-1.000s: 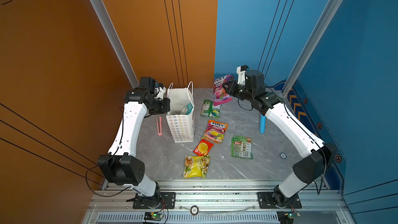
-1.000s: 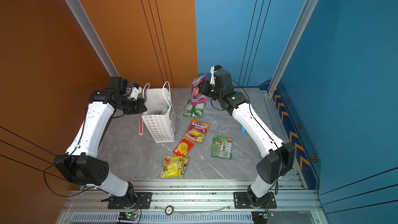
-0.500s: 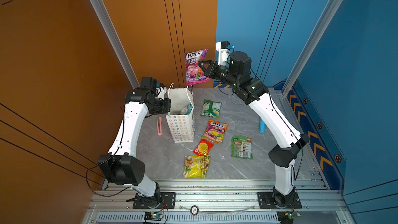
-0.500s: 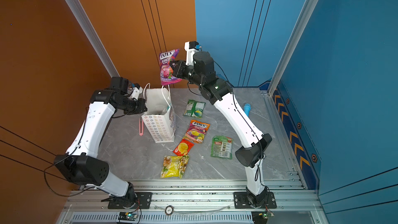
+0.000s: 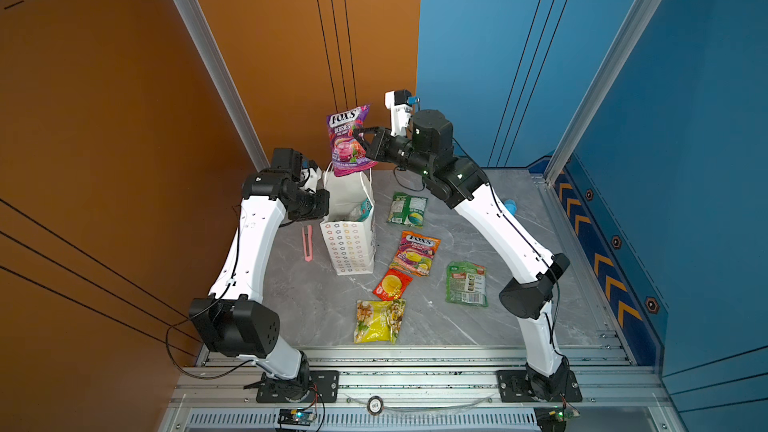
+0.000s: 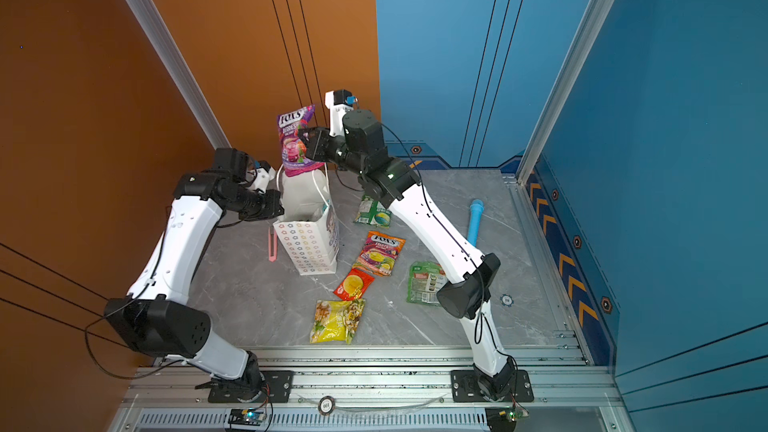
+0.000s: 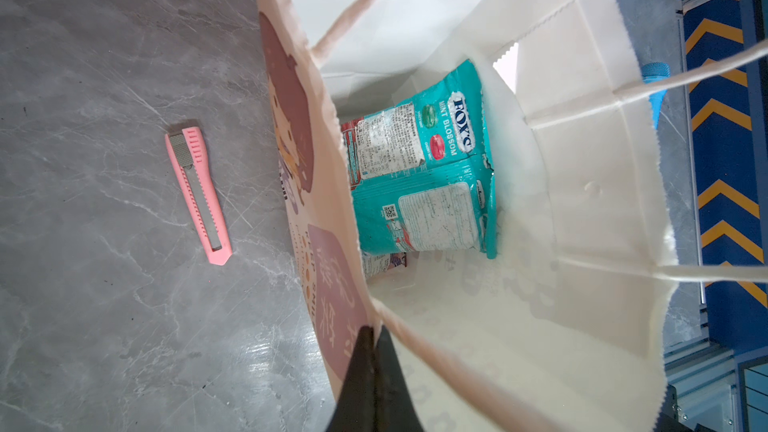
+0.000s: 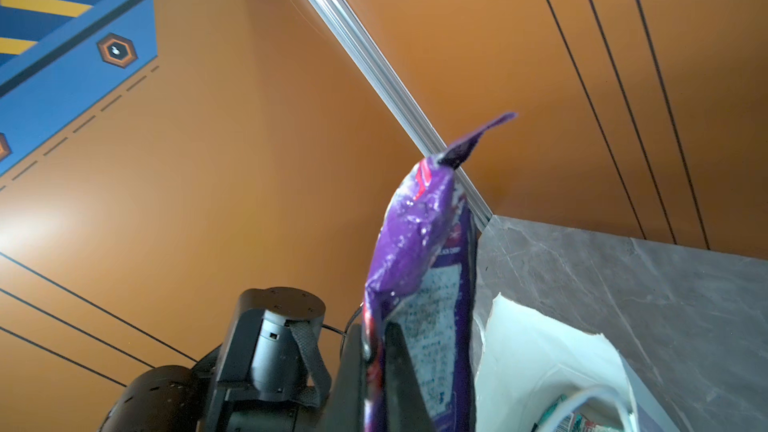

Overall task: Place the snacks into the paper bag
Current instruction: 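Lift the purple packet and carry it over the bag with the right gripper, then lower the purple packet into the bag with the right gripper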

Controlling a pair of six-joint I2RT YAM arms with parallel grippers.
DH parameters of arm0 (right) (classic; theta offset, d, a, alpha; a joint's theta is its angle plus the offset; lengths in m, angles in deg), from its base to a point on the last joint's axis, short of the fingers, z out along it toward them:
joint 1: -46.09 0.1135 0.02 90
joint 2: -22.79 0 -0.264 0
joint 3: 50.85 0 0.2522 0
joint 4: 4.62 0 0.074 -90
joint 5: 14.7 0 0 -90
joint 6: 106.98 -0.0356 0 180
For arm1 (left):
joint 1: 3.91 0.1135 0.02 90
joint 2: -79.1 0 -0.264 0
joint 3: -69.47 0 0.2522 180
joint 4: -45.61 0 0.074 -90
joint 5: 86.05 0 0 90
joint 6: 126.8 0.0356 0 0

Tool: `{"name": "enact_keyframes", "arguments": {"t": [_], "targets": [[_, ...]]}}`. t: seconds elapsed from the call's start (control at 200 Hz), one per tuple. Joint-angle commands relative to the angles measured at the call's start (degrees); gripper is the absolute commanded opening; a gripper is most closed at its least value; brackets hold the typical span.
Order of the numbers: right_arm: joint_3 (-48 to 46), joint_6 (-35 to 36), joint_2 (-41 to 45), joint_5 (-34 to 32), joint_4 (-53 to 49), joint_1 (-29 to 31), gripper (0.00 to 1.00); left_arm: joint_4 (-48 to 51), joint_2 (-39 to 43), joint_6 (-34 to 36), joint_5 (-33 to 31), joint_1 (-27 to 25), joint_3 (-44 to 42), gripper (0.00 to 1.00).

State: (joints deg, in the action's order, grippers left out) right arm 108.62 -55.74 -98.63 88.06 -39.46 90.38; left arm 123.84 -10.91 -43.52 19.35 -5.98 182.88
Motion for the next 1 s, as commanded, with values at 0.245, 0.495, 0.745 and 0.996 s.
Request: {"name": "enact_keyframes", "arguments": {"t": [0.245, 0.495, 0.745, 0.996], "targets": [[0.8, 3.8, -0.8, -5.5, -4.5, 1.1, 0.0, 0.1, -0.2, 0.8, 0.7, -0.1, 1.5, 0.0], [-6.4, 6.2, 2.2, -8.6, -4.9, 1.6, 0.0, 0.1, 0.2, 1.0, 1.1, 0.2, 1.1, 0.0], [-8.7, 6.4, 2.2, -8.1, -5.1, 2.4, 0.0, 0.0, -0.1, 1.0, 1.4, 0.3, 1.3, 0.0], [-8.7, 3.4, 0.0, -4.3, -3.4, 3.4, 0.0, 0.0, 0.0, 1.0, 1.5, 0.4, 1.3, 0.0]]}}
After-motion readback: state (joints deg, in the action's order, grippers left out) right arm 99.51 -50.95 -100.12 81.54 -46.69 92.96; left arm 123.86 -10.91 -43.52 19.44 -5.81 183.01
